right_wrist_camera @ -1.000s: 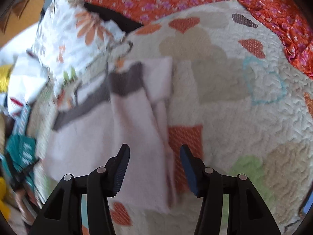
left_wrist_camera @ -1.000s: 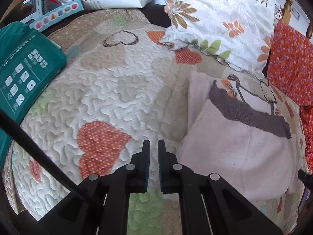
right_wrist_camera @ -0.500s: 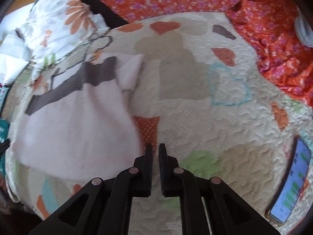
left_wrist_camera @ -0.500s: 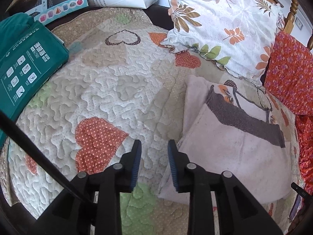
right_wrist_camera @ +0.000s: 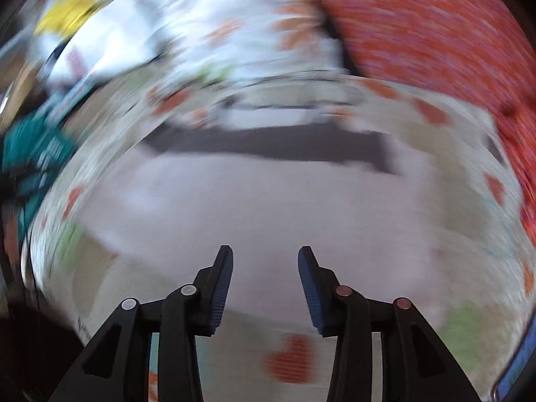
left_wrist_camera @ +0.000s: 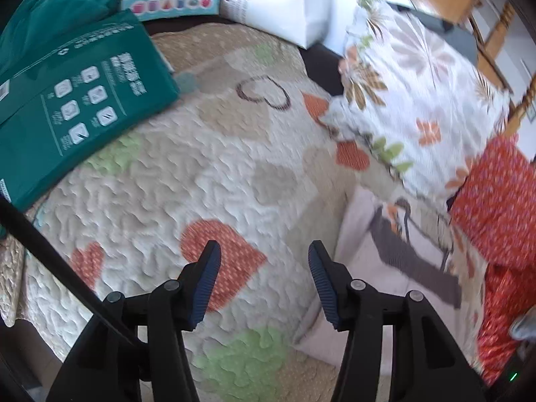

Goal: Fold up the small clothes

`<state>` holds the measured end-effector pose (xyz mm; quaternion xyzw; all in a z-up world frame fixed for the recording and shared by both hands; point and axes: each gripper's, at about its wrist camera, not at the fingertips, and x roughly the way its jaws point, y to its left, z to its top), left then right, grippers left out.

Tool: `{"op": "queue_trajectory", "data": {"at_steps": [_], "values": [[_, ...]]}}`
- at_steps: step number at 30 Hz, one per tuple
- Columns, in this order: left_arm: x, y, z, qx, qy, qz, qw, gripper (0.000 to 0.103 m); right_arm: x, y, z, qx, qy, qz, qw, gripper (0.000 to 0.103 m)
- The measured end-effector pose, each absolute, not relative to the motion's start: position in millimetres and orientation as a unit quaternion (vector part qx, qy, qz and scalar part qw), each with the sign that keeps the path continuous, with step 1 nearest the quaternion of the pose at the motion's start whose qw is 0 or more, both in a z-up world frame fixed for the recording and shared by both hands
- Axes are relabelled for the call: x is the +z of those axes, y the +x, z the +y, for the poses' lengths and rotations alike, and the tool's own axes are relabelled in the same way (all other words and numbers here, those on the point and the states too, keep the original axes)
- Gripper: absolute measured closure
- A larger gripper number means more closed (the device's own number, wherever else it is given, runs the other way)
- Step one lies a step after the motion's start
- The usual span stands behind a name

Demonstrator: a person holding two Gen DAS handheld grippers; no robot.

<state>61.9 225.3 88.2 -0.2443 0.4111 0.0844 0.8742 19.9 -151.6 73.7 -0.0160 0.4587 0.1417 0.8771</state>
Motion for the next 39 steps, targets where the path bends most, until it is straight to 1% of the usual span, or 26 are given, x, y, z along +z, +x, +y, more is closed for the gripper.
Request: {"op": "queue_trajectory", "data": {"at_steps": [1,5,10,14,21,22,23,24,26,30,33,35,39], "values": [[91,61,232,0.089,-0.249,0.406,0.875,0.049,70,19,-131,0.158,-0.029,0.459,0.874,0.054],[100,55,261,0.102,-0.281,0.388,0.872,0.045,50,25,-35,0.222,-0.093,0.467,0.851,0.054],[102,47,294,0.113,-0.333,0.372,0.859,0.043,22,33,46,0.232,-0.183,0.461,0.837,0.054],[103,45,304,0.114,-0.347,0.366,0.856,0.043,20,45,73,0.183,-0.225,0.437,0.851,0.054],[102,46,308,0.109,-0.362,0.366,0.851,0.043,13,81,101,0.124,-0.236,0.432,0.862,0.055],[102,46,308,0.11,-0.36,0.366,0.851,0.043,13,85,103,0.126,-0.226,0.436,0.862,0.067],[102,46,308,0.11,-0.36,0.365,0.852,0.043,15,87,103,0.131,-0.215,0.444,0.86,0.088],[102,46,308,0.11,-0.358,0.365,0.852,0.043,15,91,104,0.13,-0.211,0.447,0.86,0.089],[103,46,305,0.112,-0.35,0.366,0.855,0.043,28,96,90,0.144,-0.171,0.453,0.863,0.092],[102,50,287,0.108,-0.329,0.374,0.86,0.042,64,108,33,0.142,-0.078,0.448,0.879,0.093],[98,56,265,0.094,-0.311,0.389,0.862,0.042,95,116,-50,0.116,0.012,0.434,0.893,0.094],[95,60,248,0.081,-0.298,0.4,0.863,0.042,112,109,-129,0.081,0.076,0.42,0.901,0.094],[88,67,202,0.039,-0.259,0.425,0.867,0.042,120,70,-247,0.002,0.133,0.4,0.907,0.094]]}}
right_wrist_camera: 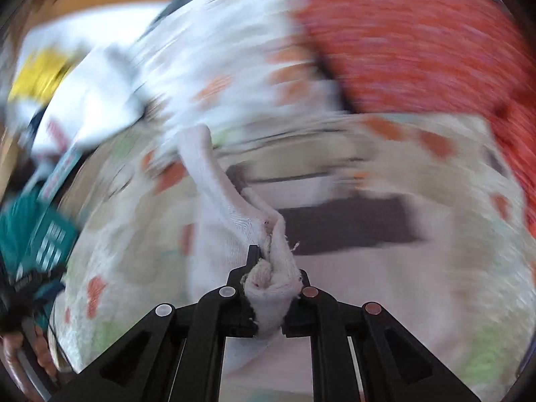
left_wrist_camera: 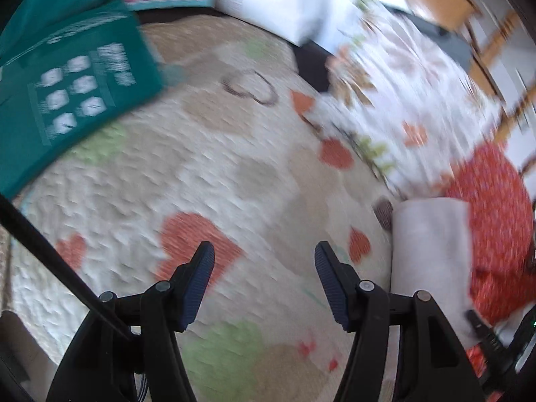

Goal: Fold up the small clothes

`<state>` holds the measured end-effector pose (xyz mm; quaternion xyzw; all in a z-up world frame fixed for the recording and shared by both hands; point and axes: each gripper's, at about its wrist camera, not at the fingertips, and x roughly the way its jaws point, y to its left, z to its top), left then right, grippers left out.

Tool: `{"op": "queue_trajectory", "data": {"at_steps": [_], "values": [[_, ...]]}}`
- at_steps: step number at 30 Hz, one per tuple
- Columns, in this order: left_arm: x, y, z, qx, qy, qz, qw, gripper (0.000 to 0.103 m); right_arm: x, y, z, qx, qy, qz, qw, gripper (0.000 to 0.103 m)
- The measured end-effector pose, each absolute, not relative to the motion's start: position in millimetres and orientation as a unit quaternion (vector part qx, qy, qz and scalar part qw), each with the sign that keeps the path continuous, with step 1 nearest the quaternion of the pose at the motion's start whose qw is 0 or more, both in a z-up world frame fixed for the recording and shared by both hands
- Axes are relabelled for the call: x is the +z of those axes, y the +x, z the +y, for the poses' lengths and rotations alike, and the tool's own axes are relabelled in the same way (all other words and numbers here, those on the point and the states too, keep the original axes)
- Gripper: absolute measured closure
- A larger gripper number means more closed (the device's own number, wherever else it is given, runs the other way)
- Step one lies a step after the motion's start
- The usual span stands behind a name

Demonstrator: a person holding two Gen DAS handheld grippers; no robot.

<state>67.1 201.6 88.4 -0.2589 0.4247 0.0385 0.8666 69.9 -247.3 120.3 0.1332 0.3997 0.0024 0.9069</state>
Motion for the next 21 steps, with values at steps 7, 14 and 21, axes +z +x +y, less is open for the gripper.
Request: {"op": "queue_trajectory", "data": {"at_steps": [7,14,21], "values": [[64,79,97,-0.05,-0.181,0.481,0.856,0.042,30,21,-367,-0.078,0.217,0.47,0.852,0.094],[63,78,7,-0.123,-0.138,0.505,0.843,0.041,47,18,-347,-0.048,0.134,0.475,0.868,0.094],[55,102,-46,-0.187,-0.139,0.501,0.834,0.027,80,26,-371,-0.046,0.172,0.426,0.887,0.041]]}}
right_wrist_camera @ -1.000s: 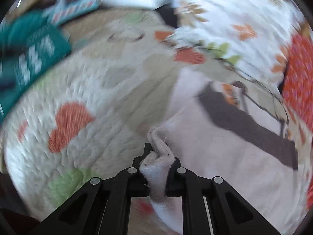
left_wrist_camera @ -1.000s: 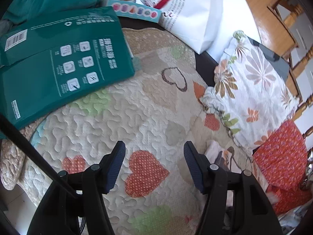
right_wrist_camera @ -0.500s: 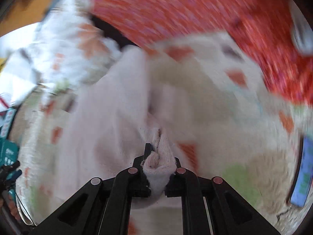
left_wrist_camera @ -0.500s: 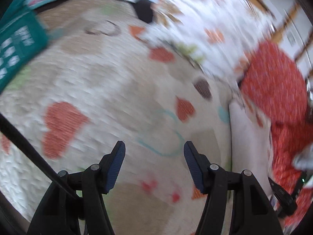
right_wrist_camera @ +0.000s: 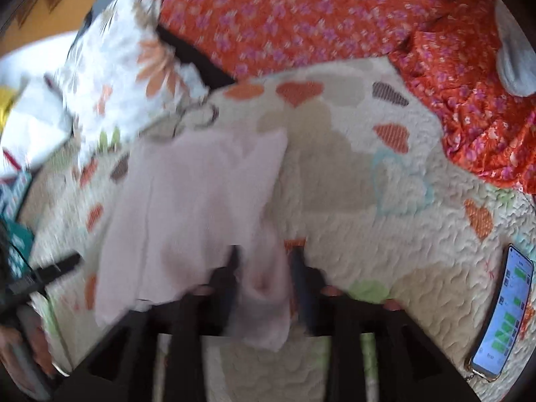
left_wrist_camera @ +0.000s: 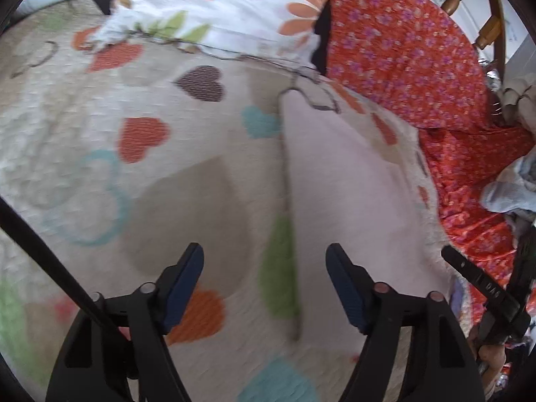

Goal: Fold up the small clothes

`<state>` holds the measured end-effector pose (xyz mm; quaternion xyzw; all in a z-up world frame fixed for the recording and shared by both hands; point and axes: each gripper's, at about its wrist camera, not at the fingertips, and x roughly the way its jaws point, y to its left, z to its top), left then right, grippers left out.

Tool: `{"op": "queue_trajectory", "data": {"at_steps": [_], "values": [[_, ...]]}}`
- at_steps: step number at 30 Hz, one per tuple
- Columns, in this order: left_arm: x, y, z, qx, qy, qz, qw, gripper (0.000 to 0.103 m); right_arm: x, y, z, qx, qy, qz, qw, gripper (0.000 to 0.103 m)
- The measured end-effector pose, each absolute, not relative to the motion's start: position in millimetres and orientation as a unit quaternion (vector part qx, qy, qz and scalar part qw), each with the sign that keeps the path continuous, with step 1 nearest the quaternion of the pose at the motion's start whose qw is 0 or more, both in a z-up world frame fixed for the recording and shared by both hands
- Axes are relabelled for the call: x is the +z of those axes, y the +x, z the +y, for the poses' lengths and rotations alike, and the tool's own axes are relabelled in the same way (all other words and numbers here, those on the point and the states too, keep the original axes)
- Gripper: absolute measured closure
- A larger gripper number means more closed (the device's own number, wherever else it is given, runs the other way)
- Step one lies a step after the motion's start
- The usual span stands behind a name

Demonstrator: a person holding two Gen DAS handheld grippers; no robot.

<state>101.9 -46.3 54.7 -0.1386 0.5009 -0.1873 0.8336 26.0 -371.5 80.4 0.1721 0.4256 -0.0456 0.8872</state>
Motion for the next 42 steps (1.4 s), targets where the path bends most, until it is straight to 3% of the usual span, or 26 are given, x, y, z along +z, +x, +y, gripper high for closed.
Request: {"op": "queue_trajectory", "data": {"at_steps": [1,5,8,9,10,11,13,15,20,23,27,33,34,36,42], "values": [[51,108,-53,-0.2,-0.148,0.5,0.829,0.025,79,34,-375,-0.042,0.18,0.425,0.886,0.035],[36,131,-74,-0.244,-0.165,0.507,0.81,0.016,39,88,-392,-0.007,0.247,0.465,0.85,0.035],[20,143,-93,-0.285,-0.181,0.528,0.779,0.016,8,111,-399,0.039,0.323,0.458,0.827,0.035],[14,145,-101,-0.298,-0.187,0.538,0.766,0.016,3,119,-395,0.061,0.336,0.458,0.82,0.04],[12,145,-109,-0.298,-0.173,0.543,0.765,0.017,1,128,-386,0.078,0.339,0.459,0.817,0.056],[16,142,-115,-0.294,-0.152,0.538,0.776,0.037,1,133,-379,0.081,0.336,0.461,0.817,0.061],[28,142,-121,-0.298,-0.135,0.533,0.78,0.063,10,142,-365,0.094,0.33,0.461,0.819,0.071],[44,142,-116,-0.305,-0.152,0.523,0.781,0.07,26,141,-357,0.103,0.328,0.445,0.827,0.073],[78,142,-101,-0.292,-0.152,0.498,0.802,0.068,53,137,-351,0.107,0.325,0.401,0.85,0.07],[57,150,-94,-0.231,-0.141,0.541,0.796,0.055,33,143,-351,0.059,0.315,0.435,0.841,0.064],[29,151,-79,-0.2,-0.169,0.581,0.77,0.05,35,138,-355,0.042,0.315,0.435,0.843,0.062],[72,125,-56,-0.183,-0.158,0.513,0.824,0.044,86,110,-346,0.038,0.255,0.374,0.891,0.062],[74,120,-54,-0.181,-0.154,0.505,0.83,0.044,90,105,-343,0.055,0.256,0.373,0.89,0.066],[73,111,-55,-0.182,-0.142,0.503,0.833,0.044,88,99,-331,0.107,0.271,0.387,0.875,0.072],[29,102,-70,-0.172,-0.101,0.567,0.799,0.044,40,91,-311,0.109,0.248,0.482,0.833,0.072]]}}
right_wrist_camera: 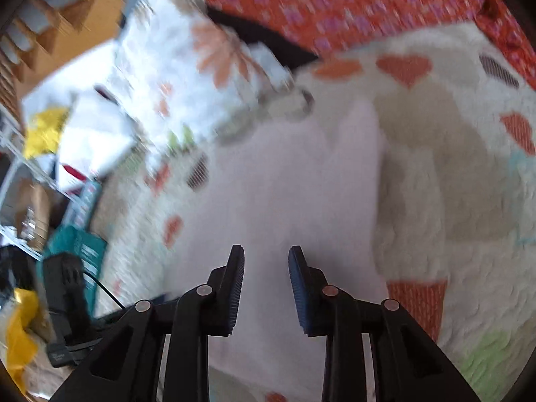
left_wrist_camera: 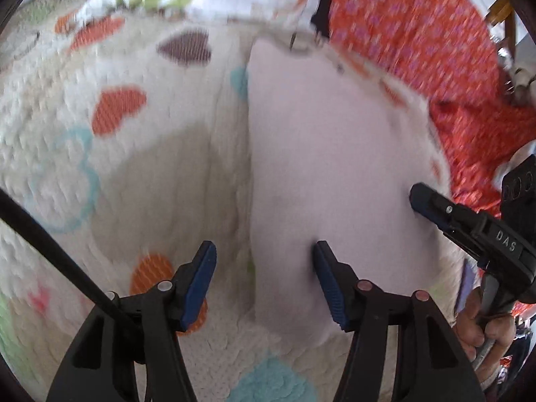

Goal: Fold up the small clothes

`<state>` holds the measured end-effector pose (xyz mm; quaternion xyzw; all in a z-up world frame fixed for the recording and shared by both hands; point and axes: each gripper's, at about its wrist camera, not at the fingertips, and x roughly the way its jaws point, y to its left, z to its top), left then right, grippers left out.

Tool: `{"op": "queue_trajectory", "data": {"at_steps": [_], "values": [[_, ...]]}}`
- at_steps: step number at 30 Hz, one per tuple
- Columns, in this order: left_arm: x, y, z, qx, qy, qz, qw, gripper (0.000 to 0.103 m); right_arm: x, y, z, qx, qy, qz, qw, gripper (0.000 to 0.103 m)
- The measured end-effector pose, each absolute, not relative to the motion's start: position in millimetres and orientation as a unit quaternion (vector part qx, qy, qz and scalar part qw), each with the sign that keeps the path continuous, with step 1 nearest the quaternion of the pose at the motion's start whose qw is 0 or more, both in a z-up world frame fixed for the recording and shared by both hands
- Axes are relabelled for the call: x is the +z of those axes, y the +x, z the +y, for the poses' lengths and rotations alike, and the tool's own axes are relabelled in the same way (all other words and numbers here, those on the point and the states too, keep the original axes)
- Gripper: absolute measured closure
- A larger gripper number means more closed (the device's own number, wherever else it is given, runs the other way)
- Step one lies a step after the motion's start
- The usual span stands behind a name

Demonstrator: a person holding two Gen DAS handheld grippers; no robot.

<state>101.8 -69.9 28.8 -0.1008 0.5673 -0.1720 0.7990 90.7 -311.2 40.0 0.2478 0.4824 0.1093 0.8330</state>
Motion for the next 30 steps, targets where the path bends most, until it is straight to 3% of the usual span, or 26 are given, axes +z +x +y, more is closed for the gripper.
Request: {"op": "queue_trajectory", "data": {"at_steps": [4,18,30], "values": [[27,85,-77,-0.176,-0.063,0.551,0.813,0.043,22,74,-326,0.107,0.254,0.505,0.818,0.079],[37,34,-52,-0.182,-0.035,0.517,0.836,0.036,46,23,-293,0.033,0.029,0.51,0.859,0.076],[88,-17,-44,-0.147,0.015,0.395,0.907,0.032,63,-3,-279,-0.013,0.003,0.485,0.874,0.071]]}}
